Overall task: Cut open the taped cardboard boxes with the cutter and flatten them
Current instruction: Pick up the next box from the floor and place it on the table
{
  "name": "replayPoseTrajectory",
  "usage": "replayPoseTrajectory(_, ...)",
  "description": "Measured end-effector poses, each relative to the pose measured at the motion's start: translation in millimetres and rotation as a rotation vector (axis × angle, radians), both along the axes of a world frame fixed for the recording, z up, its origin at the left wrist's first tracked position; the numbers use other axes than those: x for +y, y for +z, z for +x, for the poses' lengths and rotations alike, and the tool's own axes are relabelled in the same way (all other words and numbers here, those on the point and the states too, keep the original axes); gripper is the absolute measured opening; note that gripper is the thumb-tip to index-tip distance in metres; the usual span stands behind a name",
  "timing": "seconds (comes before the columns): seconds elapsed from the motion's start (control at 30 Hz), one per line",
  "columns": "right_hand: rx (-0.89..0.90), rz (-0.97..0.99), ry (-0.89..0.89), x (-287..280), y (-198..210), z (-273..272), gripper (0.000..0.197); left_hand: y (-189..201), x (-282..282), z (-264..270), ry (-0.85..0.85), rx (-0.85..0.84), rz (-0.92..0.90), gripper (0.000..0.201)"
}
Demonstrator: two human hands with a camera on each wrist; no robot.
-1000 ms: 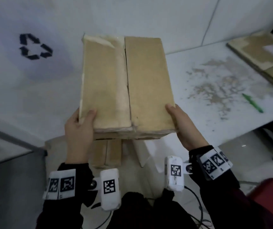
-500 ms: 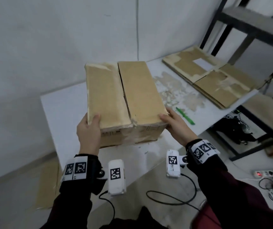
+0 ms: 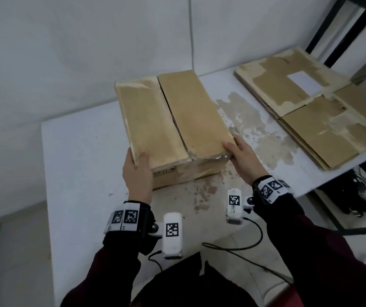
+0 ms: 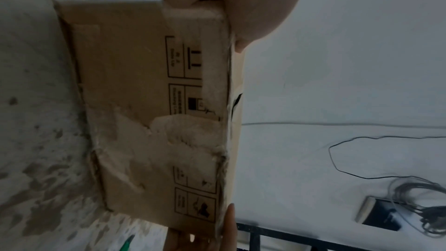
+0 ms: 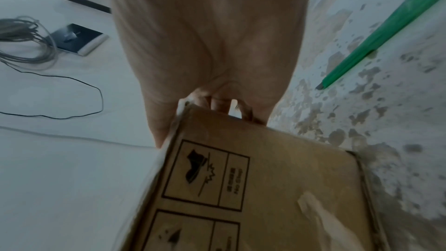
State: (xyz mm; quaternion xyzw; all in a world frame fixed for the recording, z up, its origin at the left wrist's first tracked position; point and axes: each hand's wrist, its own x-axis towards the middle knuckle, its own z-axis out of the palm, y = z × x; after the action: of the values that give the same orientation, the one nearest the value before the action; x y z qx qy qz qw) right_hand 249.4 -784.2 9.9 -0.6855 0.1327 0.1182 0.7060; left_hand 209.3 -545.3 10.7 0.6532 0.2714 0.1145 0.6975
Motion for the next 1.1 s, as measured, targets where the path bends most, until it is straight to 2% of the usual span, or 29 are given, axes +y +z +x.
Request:
replayPoseTrajectory(0.27, -0.037, 0.012, -0.048, -4.9, -8.9, 30.3, 0.026, -11.9, -19.4, 23.2, 0.074, 0.088, 0.117, 0.039)
replayPoseTrajectory(0.37, -0.003, 0.050, 0.003, -8.2, -16.1, 30.9, 0.014, -9.2, -23.1, 24.2, 0.121, 0.124, 0.219, 0.051)
replayPoseTrajectory(0.4, -0.003, 0.055, 0.032, -10.9, -17.0, 31.2, 0.015, -8.0, -24.0, 23.2, 0.123, 0.120, 0.291, 0.056)
replayPoseTrajectory(0.5, -0.018, 0.048, 0.112, -20.2, -19.7, 36.2, 0.047, -1.9, -31.1, 17.7, 0.034, 0.100, 0.720, 0.061)
replayPoseTrajectory(0.53, -0.025, 0.048, 0.133, -22.8, -19.3, 38.8, 0.053, -0.7, -35.6, 16.3, -0.010, 0.117, 0.843, 0.060)
replayPoseTrajectory(0.67, -0.032, 0.051, 0.233, -34.3, -19.2, 46.0, 0.057, 6.0, -53.5, 12.0, -0.082, 0.222, 1.083, 0.057)
replayPoseTrajectory(0.73, -0.041, 0.044, 0.291, -39.9, -18.8, 46.5, 0.052, 8.1, -61.7, 10.9, -0.177, 0.154, 1.251, 0.054)
replayPoseTrajectory(0.83, -0.070, 0.015, 0.380, -49.7, -16.6, 45.5, 0.046, 6.0, -76.6, 12.0, -0.416, 0.083, 1.266, 0.062)
replayPoseTrajectory(1.0, -0.130, -0.058, 0.374, -76.6, -18.2, 43.6, 0.040, 7.6, -77.6, 16.1, -0.379, 0.120, 1.413, 0.052)
replayPoseTrajectory(1.1, -0.132, -0.106, 0.345, -88.7, -24.6, 42.2, 0.036, 13.6, -72.0, 24.6, -0.414, 0.098, 1.467, 0.059)
